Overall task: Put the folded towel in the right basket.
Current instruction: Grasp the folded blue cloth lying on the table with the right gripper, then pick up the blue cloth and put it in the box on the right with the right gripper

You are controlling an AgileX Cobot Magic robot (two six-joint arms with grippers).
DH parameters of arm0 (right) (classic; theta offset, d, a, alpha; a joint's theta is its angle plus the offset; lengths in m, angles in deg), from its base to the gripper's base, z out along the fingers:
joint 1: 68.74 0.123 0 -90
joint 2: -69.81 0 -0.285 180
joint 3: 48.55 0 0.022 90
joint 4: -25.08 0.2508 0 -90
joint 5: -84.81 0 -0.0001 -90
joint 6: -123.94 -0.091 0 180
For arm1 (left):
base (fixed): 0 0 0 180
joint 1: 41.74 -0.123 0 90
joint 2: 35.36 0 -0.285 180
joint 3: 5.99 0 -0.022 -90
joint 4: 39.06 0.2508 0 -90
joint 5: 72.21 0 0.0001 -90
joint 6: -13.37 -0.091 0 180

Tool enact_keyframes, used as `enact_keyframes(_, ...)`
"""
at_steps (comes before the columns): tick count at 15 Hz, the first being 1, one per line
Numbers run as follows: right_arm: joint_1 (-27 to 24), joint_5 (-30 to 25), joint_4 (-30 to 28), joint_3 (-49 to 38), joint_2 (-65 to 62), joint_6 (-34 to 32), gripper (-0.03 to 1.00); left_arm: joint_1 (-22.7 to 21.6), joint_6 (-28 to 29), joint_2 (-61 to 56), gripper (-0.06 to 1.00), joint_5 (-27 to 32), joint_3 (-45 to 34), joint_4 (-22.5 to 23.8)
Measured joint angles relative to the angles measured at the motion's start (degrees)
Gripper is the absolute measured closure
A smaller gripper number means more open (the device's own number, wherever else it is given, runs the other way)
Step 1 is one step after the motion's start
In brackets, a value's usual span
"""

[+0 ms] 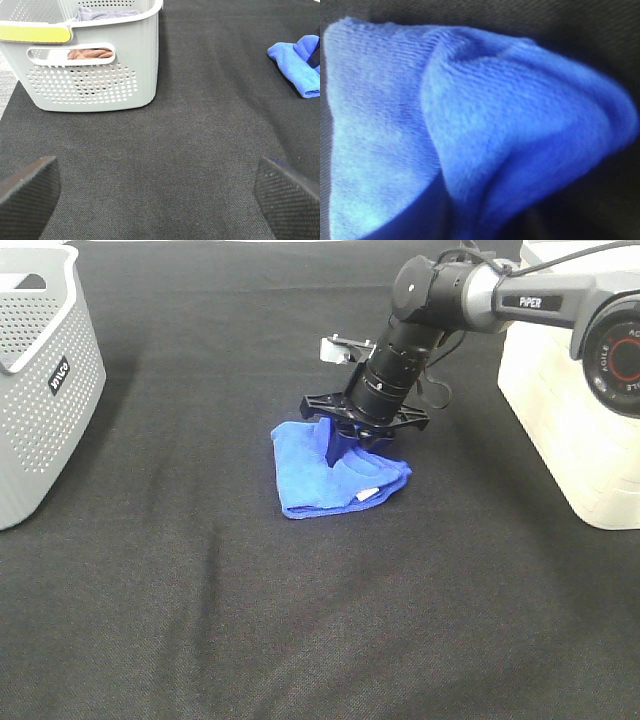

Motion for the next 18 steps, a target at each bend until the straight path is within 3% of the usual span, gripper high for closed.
enact_keyframes(3, 0.2, -0.5, -0.4, 0.5, -1.0, 0.5, 0.68, 0.0, 0.0, 0.0, -0.03, 0.0, 0.0, 0.0)
enact_keyframes(5, 0.6, -6.2, -0.5, 4.8, -2.2, 0.4, 0.68, 0.0, 0.0, 0.0, -0.03, 0.0, 0.0, 0.0)
enact_keyframes(6, 0.6, -6.2, -0.5, 4.8, -2.2, 0.4, 0.68, 0.0, 0.0, 0.0, -0.03, 0.0, 0.0, 0.0)
enact_keyframes(8, 1.0, -10.9, -1.9, 14.5, -4.9, 0.0, 0.68, 0.0, -0.1, 0.0, -0.03, 0.0, 0.0, 0.0)
enact_keyframes(9, 0.9, -10.9, -4.0, 21.8, -8.3, -0.2, 0.68, 0.0, -0.1, 0.0, -0.03, 0.0, 0.0, 0.0)
enact_keyframes(11, -0.6, -11.1, -8.6, 27.7, -13.8, -1.7, 0.68, 0.0, -0.1, 0.0, -0.03, 0.0, 0.0, 0.0)
enact_keyframes(13, -5.4, -11.1, -13.6, 28.8, -20.3, -3.0, 0.68, 0.0, -0.1, 0.0, -0.03, 0.0, 0.0, 0.0)
enact_keyframes(16, -19.3, -11.3, -17.1, 28.8, -27.0, -3.1, 0.68, 0.0, -0.1, 0.0, -0.03, 0.0, 0.0, 0.0)
enact_keyframes(17, -19.3, -11.3, -17.1, 28.8, -27.0, -3.1, 0.68, 0.0, -0.1, 0.0, -0.03, 0.0, 0.0, 0.0)
enact_keyframes(18, -22.5, -11.3, -17.6, 28.4, -27.3, -3.1, 0.68, 0.0, -0.1, 0.0, -0.03, 0.0, 0.0, 0.0)
